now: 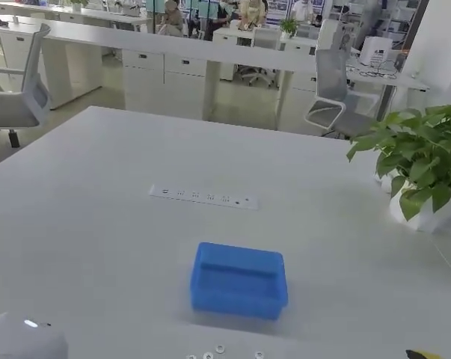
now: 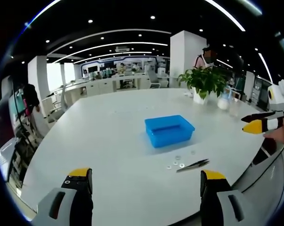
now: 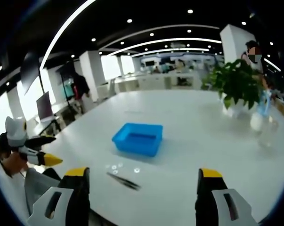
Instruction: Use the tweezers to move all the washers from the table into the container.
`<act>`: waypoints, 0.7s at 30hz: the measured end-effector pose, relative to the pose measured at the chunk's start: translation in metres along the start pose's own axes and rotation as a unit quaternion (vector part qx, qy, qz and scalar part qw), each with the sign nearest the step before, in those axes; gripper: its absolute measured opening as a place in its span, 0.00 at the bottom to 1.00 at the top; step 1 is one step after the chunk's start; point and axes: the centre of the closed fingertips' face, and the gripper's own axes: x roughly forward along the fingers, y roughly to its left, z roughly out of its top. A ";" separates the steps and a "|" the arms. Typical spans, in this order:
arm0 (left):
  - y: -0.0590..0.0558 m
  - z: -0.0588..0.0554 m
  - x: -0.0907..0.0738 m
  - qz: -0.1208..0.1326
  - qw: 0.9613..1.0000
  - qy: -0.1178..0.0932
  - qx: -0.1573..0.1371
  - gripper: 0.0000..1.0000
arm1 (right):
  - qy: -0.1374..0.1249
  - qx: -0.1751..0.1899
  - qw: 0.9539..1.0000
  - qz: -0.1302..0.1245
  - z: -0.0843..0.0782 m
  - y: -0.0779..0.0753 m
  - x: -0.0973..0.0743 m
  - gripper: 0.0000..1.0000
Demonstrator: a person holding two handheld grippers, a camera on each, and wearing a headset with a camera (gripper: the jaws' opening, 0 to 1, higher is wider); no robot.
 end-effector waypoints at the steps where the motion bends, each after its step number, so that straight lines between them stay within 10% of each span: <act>1: 0.001 0.000 0.001 0.000 1.000 0.001 0.001 0.97 | 0.000 -0.001 1.000 -0.001 0.000 0.000 0.001 0.94; 21: 0.014 0.011 0.022 -0.005 1.000 -0.002 0.025 0.92 | 0.036 -0.017 0.999 0.020 -0.011 0.008 0.022 0.91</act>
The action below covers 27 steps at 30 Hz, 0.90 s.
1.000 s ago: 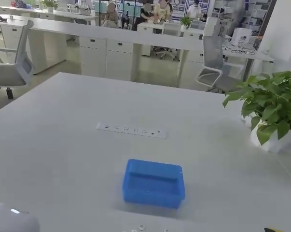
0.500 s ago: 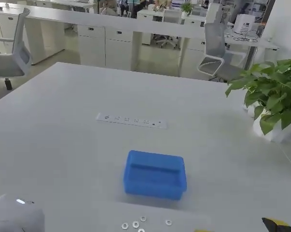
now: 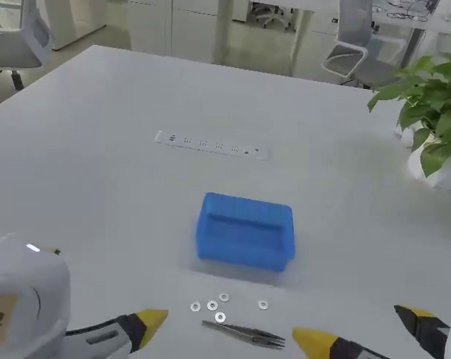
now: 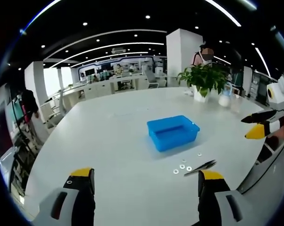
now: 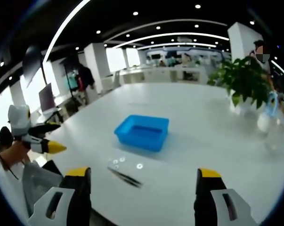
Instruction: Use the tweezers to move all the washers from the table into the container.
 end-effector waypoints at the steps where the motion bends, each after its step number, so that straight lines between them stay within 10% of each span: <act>1: -0.001 0.001 0.001 -0.004 1.000 -0.001 0.002 0.91 | 0.002 0.001 1.000 0.000 -0.001 0.000 0.001 0.91; 27: -0.024 -0.009 0.049 -0.097 0.991 0.048 0.075 0.79 | 0.043 -0.005 0.999 0.005 -0.009 -0.007 0.036 0.89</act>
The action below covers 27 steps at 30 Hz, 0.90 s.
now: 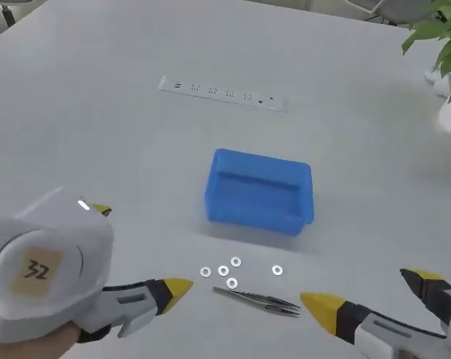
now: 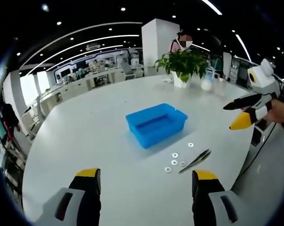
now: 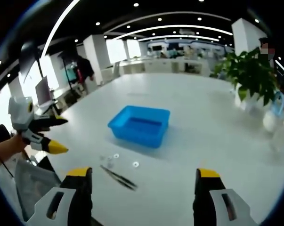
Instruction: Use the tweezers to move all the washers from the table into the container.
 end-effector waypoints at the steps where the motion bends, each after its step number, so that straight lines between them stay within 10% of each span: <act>1: -0.001 0.000 0.002 -0.005 1.000 0.001 0.005 0.77 | 0.000 0.000 1.000 0.001 0.000 0.000 0.001 0.89; 12: -0.032 -0.016 0.036 -0.104 0.993 0.038 0.049 0.50 | 0.012 0.006 1.000 0.006 -0.006 0.000 0.009 0.89; 27: -0.071 -0.046 0.061 -0.209 0.968 0.094 0.101 0.30 | 0.021 0.010 1.000 0.021 -0.011 0.008 0.015 0.89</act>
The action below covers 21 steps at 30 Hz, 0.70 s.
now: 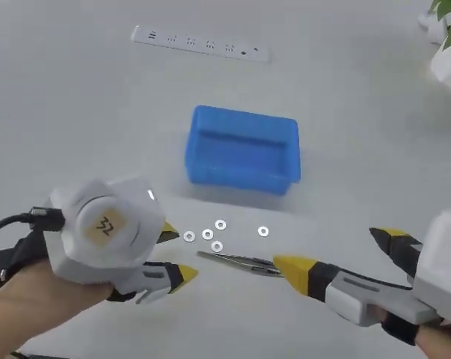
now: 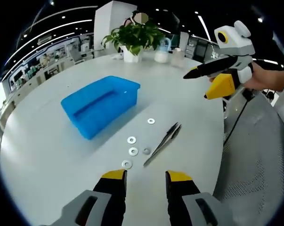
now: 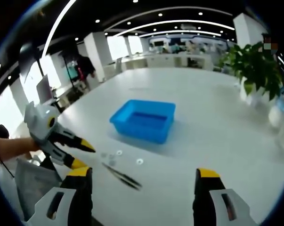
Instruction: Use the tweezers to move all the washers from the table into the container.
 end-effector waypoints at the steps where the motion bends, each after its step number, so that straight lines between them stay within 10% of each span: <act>1: 0.000 0.000 0.001 0.000 1.000 0.001 0.003 0.30 | 0.000 -0.001 1.000 0.001 0.000 0.000 0.000 0.89; 21: -0.004 0.006 0.025 -0.037 0.996 -0.005 0.077 0.00 | 0.019 0.001 1.000 0.020 -0.012 0.009 0.006 0.88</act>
